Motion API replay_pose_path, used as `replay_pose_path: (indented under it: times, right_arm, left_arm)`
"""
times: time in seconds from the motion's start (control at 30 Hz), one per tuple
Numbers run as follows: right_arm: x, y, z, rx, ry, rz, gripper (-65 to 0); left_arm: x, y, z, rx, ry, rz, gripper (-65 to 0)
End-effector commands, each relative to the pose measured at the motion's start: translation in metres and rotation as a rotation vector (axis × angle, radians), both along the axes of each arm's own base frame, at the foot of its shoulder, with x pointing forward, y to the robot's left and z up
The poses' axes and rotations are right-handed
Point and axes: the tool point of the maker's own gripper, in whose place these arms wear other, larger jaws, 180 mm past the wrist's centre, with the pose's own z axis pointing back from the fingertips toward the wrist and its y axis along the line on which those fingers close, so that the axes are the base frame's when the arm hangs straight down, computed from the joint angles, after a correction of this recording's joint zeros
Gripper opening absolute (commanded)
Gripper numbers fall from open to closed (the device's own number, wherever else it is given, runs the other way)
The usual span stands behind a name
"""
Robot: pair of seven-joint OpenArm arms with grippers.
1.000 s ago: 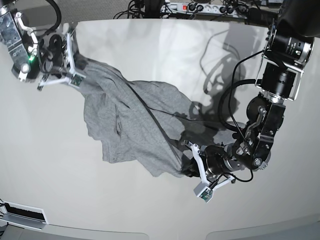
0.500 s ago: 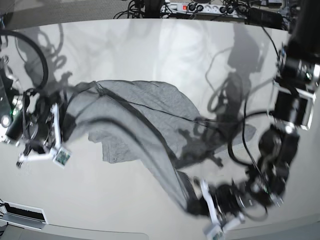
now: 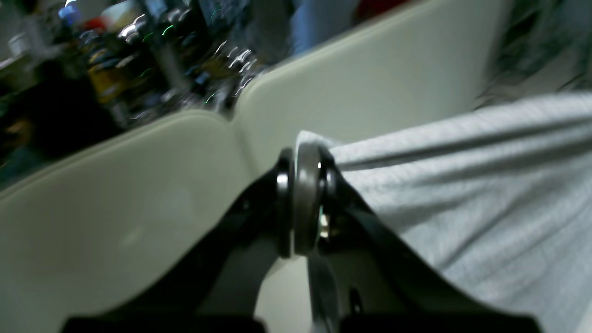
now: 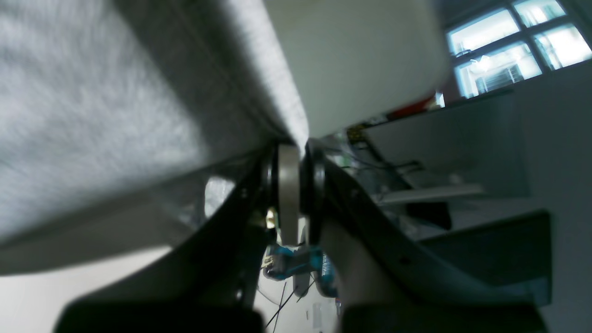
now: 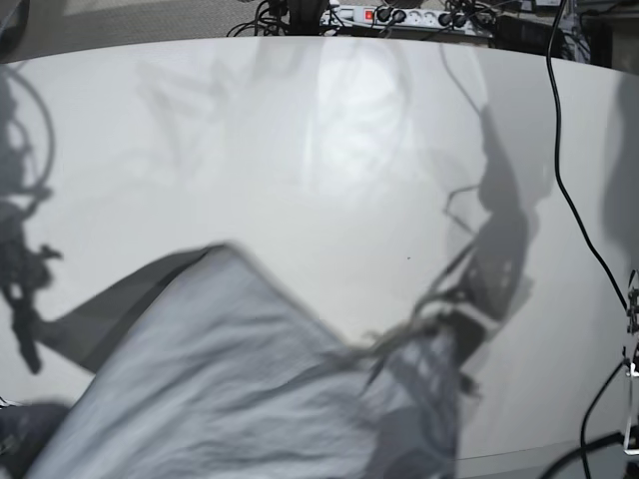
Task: Layout the t-shirt on the table in an organized manner, then fold the t-shirt properly
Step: 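Lift the grey shirt with both grippers and swing it across the table, then lower the shirt flat with both grippers and release it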
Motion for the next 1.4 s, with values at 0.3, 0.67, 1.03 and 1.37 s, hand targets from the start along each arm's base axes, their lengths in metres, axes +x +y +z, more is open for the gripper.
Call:
replay_pose_path:
  times: [0.3,0.67,1.03,1.37]
  right_arm:
    - [-0.011,-0.006,0.036,0.071,0.095,0.116,-65.0]
    - [-0.070,0.051,-0.118,0.193,0.666,0.427,-65.0]
    - [-0.150,0.088,-0.257,0.346,1.019,0.477,-65.0]
    - [-0.219,0.102,-0.319,0.390,1.259,0.465,-65.0]
  left_arm:
    - [-0.004,0.007,-0.029,-0.037,0.184,-0.031,-65.0]
    - [-0.051,-0.058,-0.068,0.013,0.434,-0.348,-65.0]
    - [-0.160,-0.068,-0.307,0.324,0.949,-0.494,-65.0]
    - [-0.190,0.004,-0.354,0.368,1.096,-0.386,-65.0]
